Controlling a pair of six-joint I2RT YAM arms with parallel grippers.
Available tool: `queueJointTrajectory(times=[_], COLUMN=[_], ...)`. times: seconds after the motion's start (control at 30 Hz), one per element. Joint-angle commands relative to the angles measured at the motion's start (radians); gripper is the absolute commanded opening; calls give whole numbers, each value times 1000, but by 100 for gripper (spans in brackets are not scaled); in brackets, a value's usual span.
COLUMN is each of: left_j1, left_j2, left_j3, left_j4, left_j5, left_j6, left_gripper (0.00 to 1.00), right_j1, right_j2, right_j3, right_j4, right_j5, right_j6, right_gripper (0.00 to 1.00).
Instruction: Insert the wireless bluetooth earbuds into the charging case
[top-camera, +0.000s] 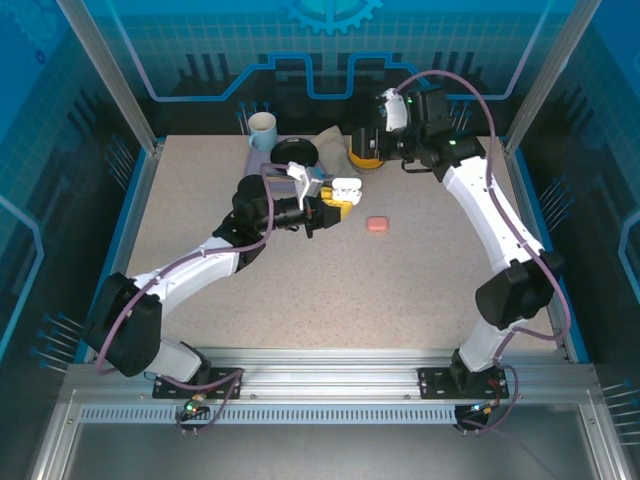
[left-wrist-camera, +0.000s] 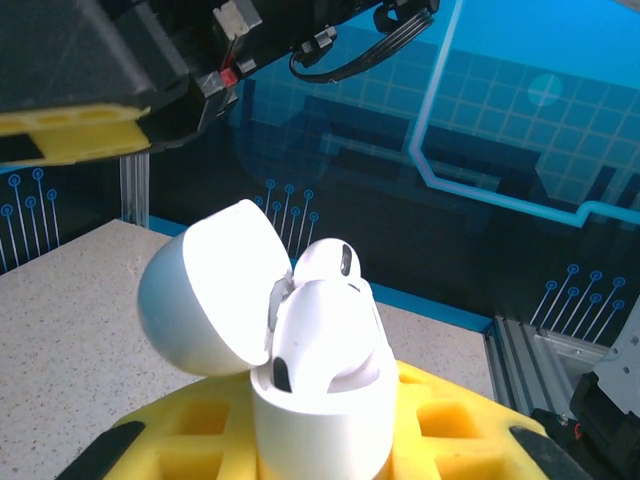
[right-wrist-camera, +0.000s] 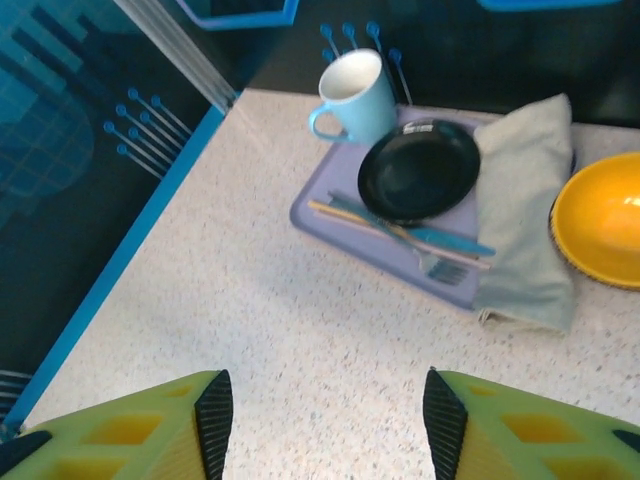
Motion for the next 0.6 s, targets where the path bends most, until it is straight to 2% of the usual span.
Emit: queueJointTrajectory(times=[0.0, 0.13, 0.27, 0.43, 0.57], left_j1=[-8, -7, -3, 13, 18], left_j2=[12, 26, 42, 71, 101], left_j3=[43, 53, 62, 76, 93], left_j4=[0, -10, -30, -18, -42], left_j5=[0, -37, -73, -87, -102], left_j6=[33, 41, 46, 1, -21], left_gripper=[0, 0, 0, 0, 0], right_j1=[46, 91, 127, 153, 128], right_j2=[24, 19, -53, -161, -254], right_j3=[43, 41, -22, -117, -222], right_j4=[-146, -200, -196, -176, -115], right_j5=[-43, -28, 5, 66, 178], right_j6=[-56, -85, -92, -76, -4], right_gripper=[54, 48, 43, 43, 47])
